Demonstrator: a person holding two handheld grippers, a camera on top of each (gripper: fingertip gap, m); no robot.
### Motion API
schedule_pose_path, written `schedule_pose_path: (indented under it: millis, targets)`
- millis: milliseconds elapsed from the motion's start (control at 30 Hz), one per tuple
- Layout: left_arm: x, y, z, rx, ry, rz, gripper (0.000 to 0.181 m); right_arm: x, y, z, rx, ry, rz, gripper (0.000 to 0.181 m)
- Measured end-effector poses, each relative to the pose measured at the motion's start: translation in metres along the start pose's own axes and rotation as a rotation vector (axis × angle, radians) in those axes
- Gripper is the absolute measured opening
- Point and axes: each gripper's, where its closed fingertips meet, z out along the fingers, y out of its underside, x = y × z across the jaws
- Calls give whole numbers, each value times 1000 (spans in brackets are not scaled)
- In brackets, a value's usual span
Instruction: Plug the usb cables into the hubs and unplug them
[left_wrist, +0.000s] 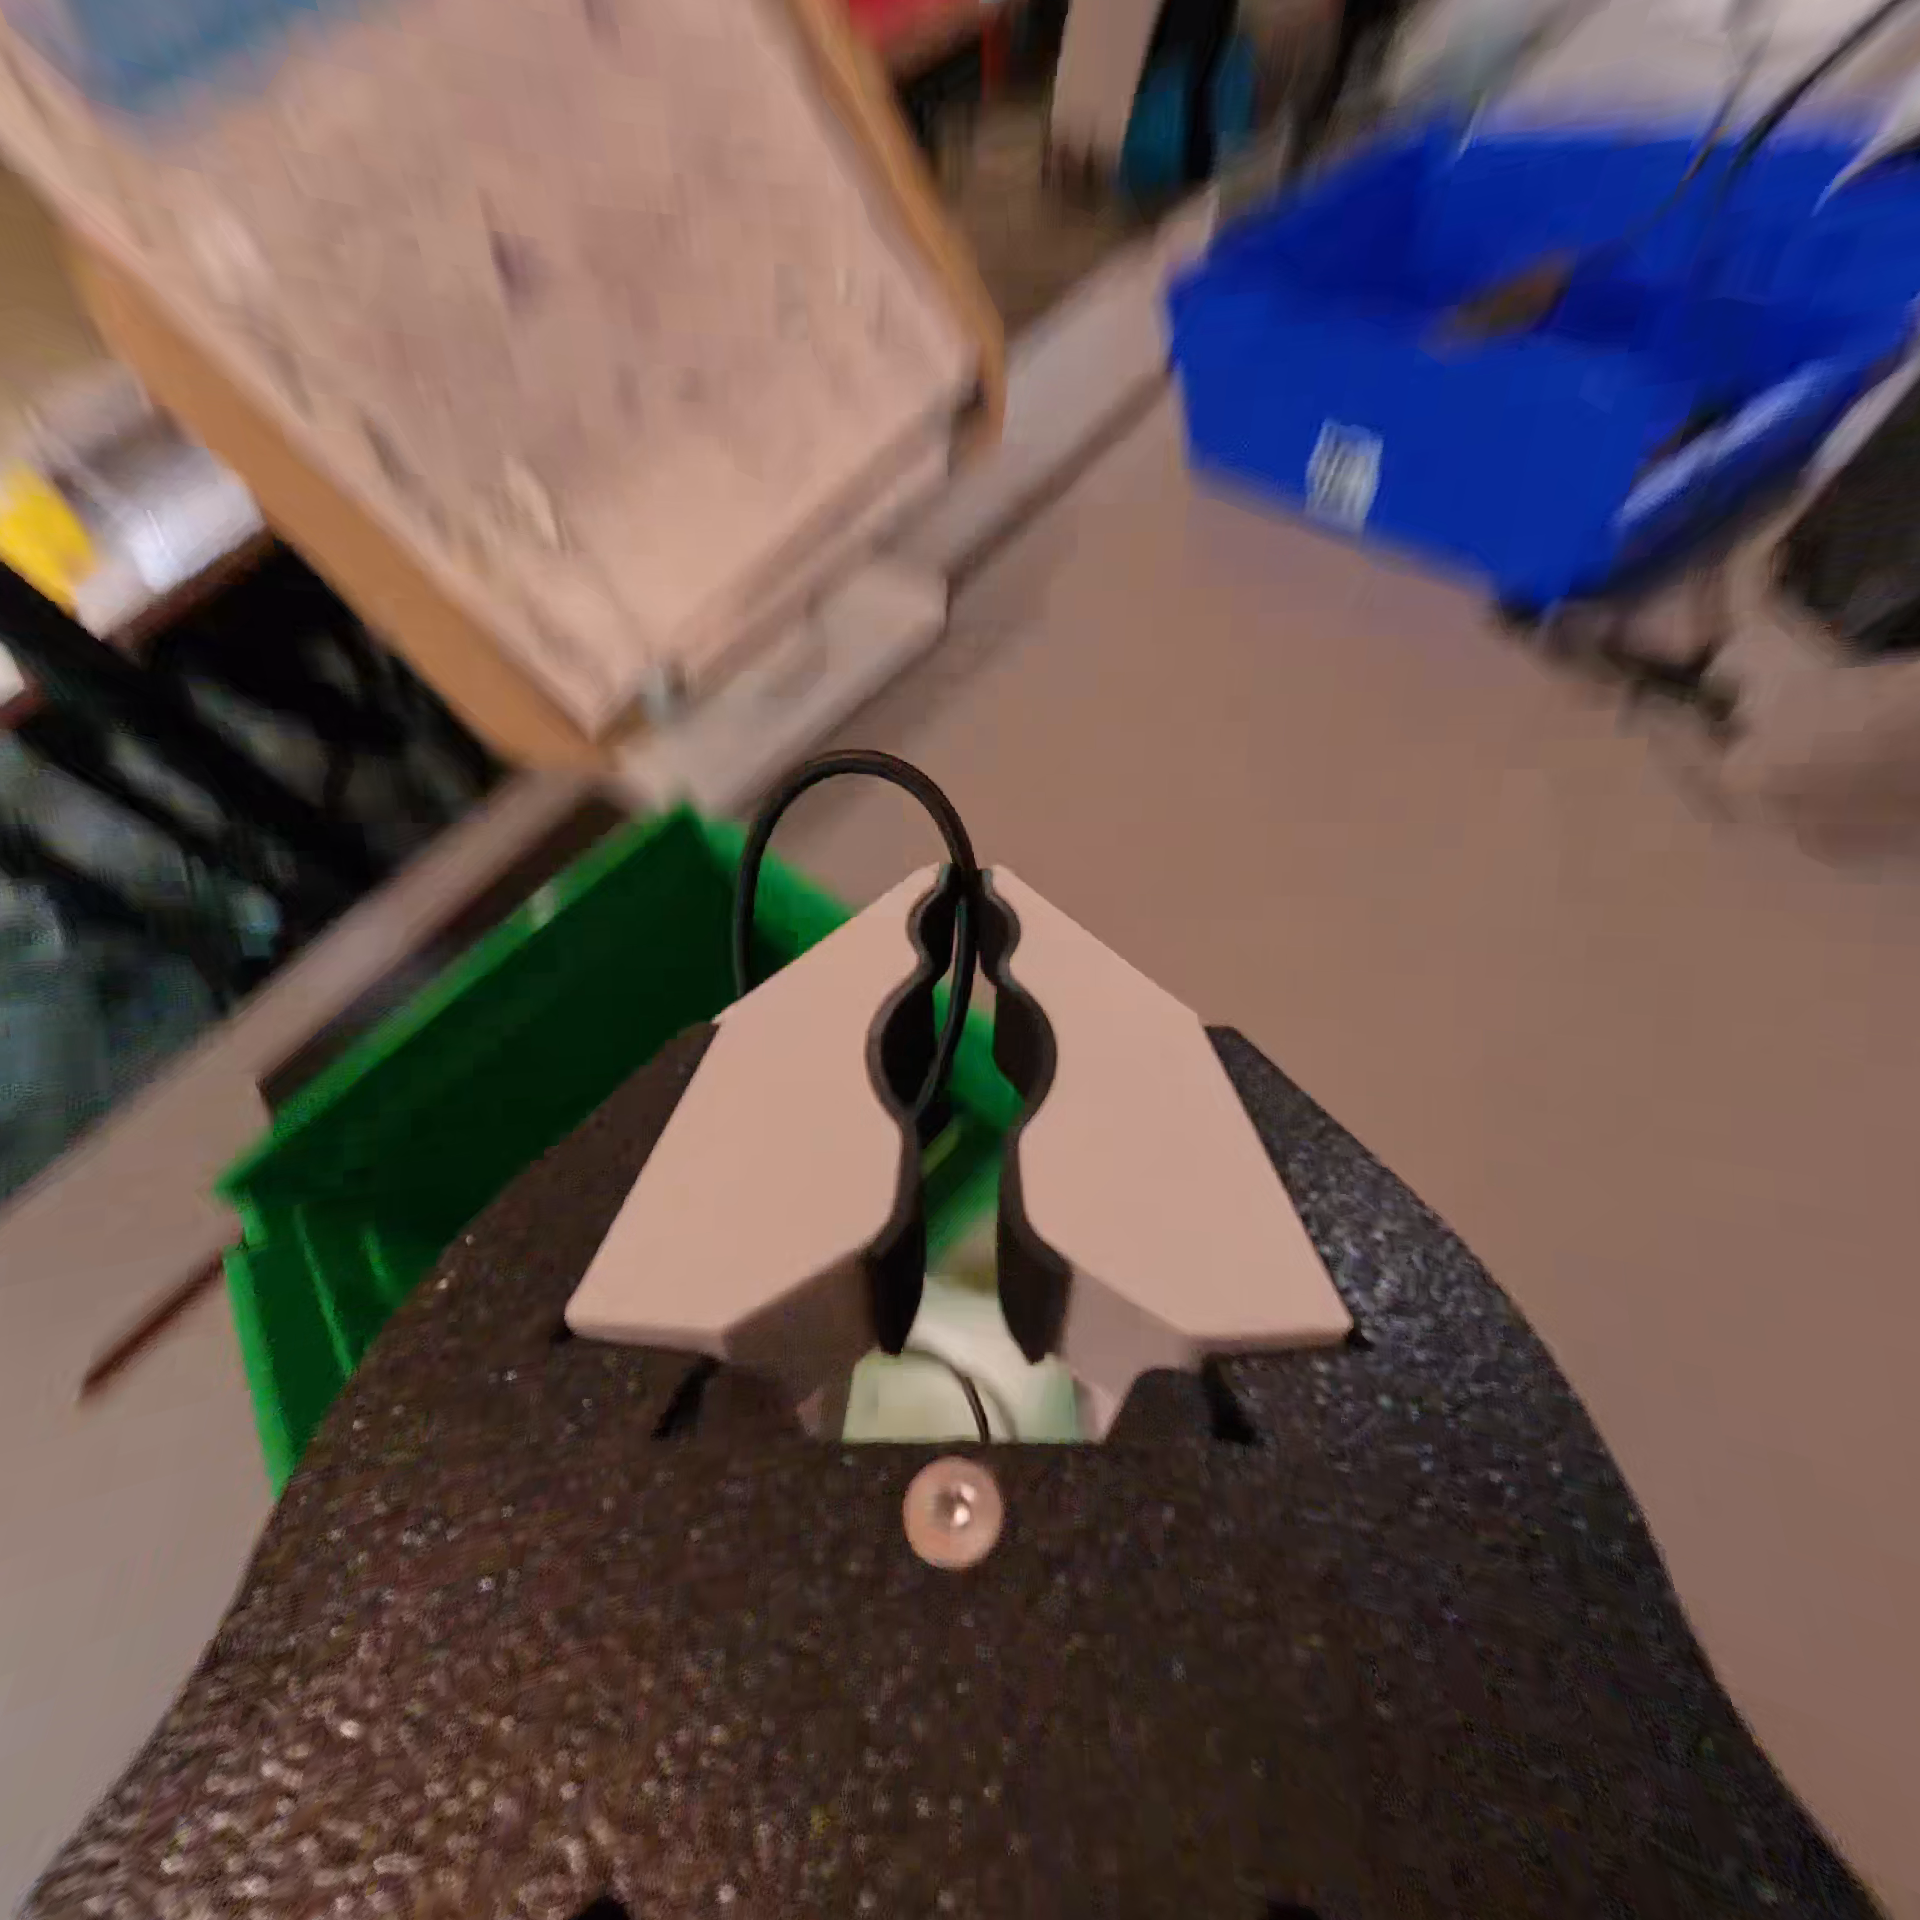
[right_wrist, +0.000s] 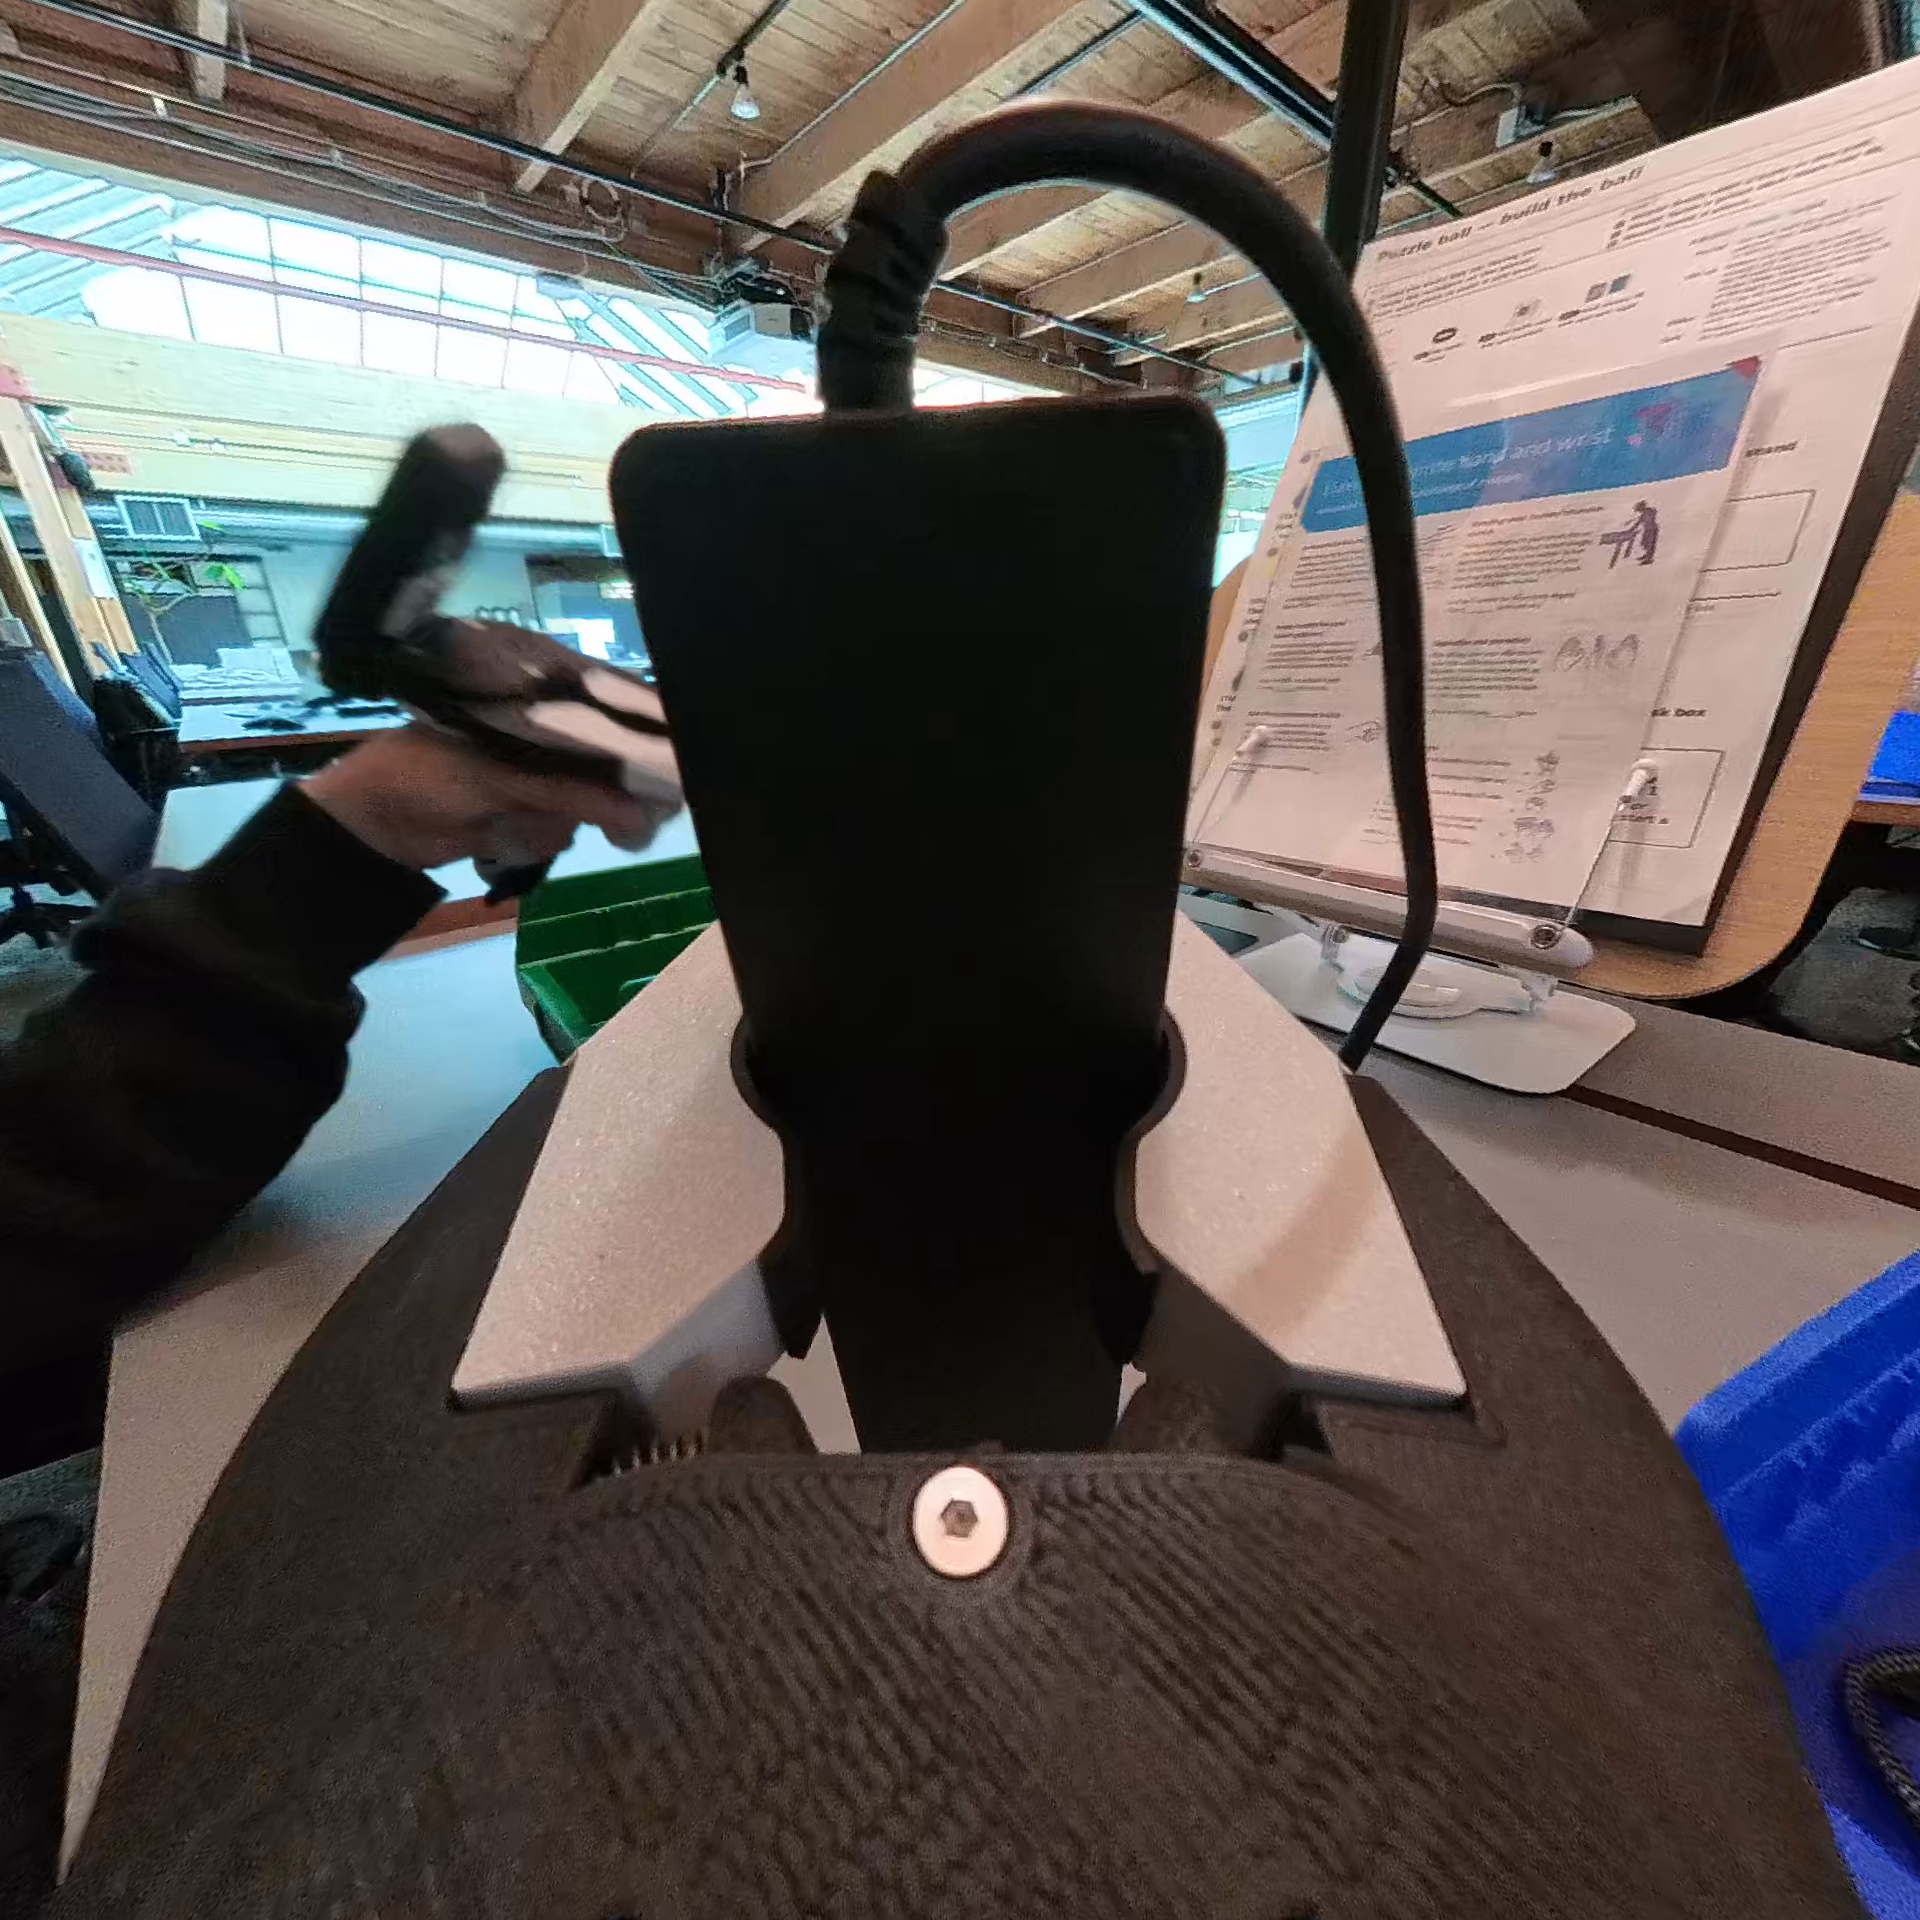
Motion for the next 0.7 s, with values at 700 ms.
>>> schedule_pose_path:
  millis: [700]
  targets:
    - [233,55,22,-59,943,790,1,25,-16,-34,63,79,9,63]
